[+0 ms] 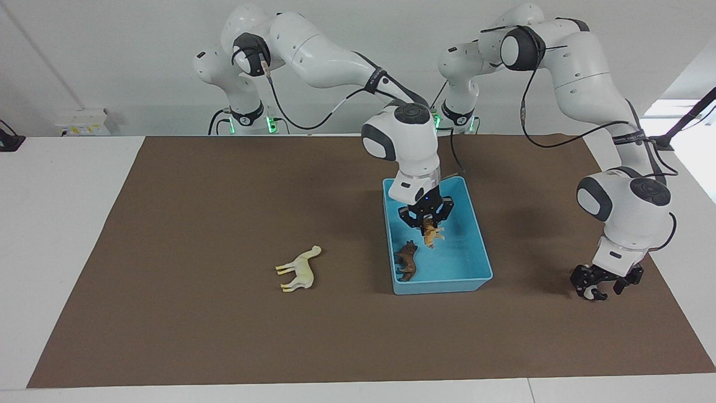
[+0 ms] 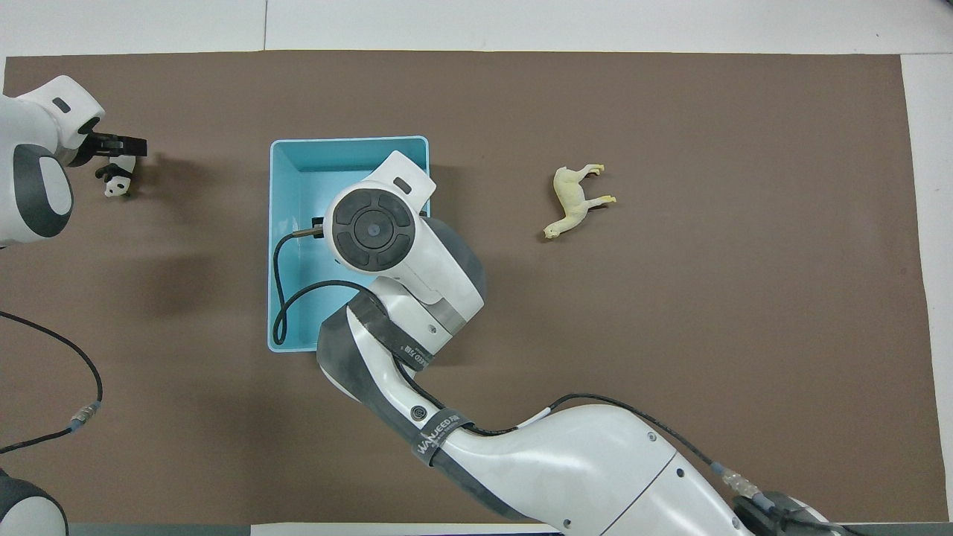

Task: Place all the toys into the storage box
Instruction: 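Lower the lion into the box while the left gripper grasps the panda, then move the right gripper to the cream horse while the left gripper lifts the panda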

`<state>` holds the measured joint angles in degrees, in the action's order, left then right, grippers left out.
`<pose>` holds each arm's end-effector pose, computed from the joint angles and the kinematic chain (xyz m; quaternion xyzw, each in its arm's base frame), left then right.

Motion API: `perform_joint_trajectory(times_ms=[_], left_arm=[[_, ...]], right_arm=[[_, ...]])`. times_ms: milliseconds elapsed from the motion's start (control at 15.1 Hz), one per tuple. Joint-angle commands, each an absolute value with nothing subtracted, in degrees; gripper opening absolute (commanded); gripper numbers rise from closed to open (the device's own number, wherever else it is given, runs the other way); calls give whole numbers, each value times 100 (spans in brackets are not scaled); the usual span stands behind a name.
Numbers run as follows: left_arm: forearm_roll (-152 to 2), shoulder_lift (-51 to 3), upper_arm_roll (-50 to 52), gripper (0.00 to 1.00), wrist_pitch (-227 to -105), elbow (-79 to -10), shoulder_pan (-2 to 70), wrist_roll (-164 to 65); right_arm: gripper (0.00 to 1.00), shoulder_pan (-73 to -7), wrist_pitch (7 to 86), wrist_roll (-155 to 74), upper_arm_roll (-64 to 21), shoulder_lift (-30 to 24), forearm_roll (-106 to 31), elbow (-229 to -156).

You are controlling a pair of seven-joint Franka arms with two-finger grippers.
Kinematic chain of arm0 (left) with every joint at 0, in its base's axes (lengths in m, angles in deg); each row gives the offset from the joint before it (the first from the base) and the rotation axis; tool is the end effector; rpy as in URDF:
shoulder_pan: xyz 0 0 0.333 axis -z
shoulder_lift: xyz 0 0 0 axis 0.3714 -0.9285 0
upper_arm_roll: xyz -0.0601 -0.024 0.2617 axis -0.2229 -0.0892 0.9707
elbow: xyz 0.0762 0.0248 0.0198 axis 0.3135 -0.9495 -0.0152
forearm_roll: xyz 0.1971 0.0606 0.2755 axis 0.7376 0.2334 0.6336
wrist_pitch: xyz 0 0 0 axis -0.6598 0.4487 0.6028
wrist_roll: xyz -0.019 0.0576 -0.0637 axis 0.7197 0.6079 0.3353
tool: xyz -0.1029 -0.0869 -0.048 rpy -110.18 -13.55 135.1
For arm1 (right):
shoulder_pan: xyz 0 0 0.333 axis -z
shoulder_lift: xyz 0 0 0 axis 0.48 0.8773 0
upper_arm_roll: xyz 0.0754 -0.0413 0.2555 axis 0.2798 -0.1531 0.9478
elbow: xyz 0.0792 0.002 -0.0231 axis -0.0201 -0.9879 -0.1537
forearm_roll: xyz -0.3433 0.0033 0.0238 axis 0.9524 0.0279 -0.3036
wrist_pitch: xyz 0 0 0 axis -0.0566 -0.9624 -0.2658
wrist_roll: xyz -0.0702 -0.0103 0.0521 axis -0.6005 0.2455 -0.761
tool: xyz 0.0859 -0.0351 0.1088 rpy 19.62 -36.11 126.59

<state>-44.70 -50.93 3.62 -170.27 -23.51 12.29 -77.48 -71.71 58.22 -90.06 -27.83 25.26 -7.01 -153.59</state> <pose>0.6664 0.1130 0.2640 -0.9860 0.0613 -0.1422 0.0623 0.5205 0.4979 0.3353 -0.9849 -0.0207 -0.1224 0.1208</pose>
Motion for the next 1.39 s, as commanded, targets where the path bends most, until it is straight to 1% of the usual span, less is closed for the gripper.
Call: perform_joint_trajectory(times_ms=[0, 66, 133, 199, 265, 331, 464, 530, 729, 796, 928, 1061, 1193, 1326], left_arm=[[-4479, -5011, 337, 100, -17309, -2712, 1161, -7841], [-4479, -4984, 337, 100, -17362, -2782, 1161, -7841], [-4479, -4975, 337, 96, -17362, -2800, 1169, -7833], [-4479, -4975, 346, 90, -17362, -2801, 1187, -7824], [-4479, -4975, 346, 80, -17353, -2818, 1196, -7824], [-4479, -4967, 346, 66, -17336, -2818, 1178, -7815], [-4487, -4967, 346, 39, -17257, -2766, 1196, -7815], [-4487, -4967, 346, 34, -17196, -2748, 1204, -7789], [-4496, -4975, 346, 33, -17029, -2608, 1222, -7753], [-4505, -4993, 346, 31, -16854, -2468, 1231, -7701], [-4496, -5028, 346, 27, -16503, -2266, 1318, -7378], [-4479, -5046, 346, 27, -15906, -1837, 1537, -6973], [-4461, -5020, 355, 27, -15081, -1361, 1731, -6499], [-4478, -4941, 355, 27, -14177, -983, 2038, -5806]], right_arm=[[100, -7210, 5565, -9469, -2810, 2526, -727, -15200], [100, -7210, 5312, -9592, -2818, 2526, -718, -15156], [100, -7193, 5126, -9707, -2827, 2508, -718, -15147], [100, -7193, 4924, -9812, -2862, 2421, -718, -15147], [100, -7115, 4661, -9874, -2897, 2264, -718, -15147], [100, -7053, 4467, -9866, -3019, 2140, -718, -15147], [100, -6790, 4378, -9831, -3266, 1982, -727, -15147], [100, -6484, 4369, -9761, -3258, 1885, -727, -15147], [100, -5903, 4290, -9094, -3293, 1840, -710, -15226], [100, -5649, 4229, -8849, -3293, 1840, -683, -15313], [100, -5314, 4350, -7684, -3293, 1762, -701, -15707], [100, -4997, 4753, -6925, -3276, 1577, -701, -16233], [100, -4978, 5385, -6615, -3276, 1533, -701, -16866], [100, -4969, 5791, -6195, -3267, 1533, -701, -17316]])
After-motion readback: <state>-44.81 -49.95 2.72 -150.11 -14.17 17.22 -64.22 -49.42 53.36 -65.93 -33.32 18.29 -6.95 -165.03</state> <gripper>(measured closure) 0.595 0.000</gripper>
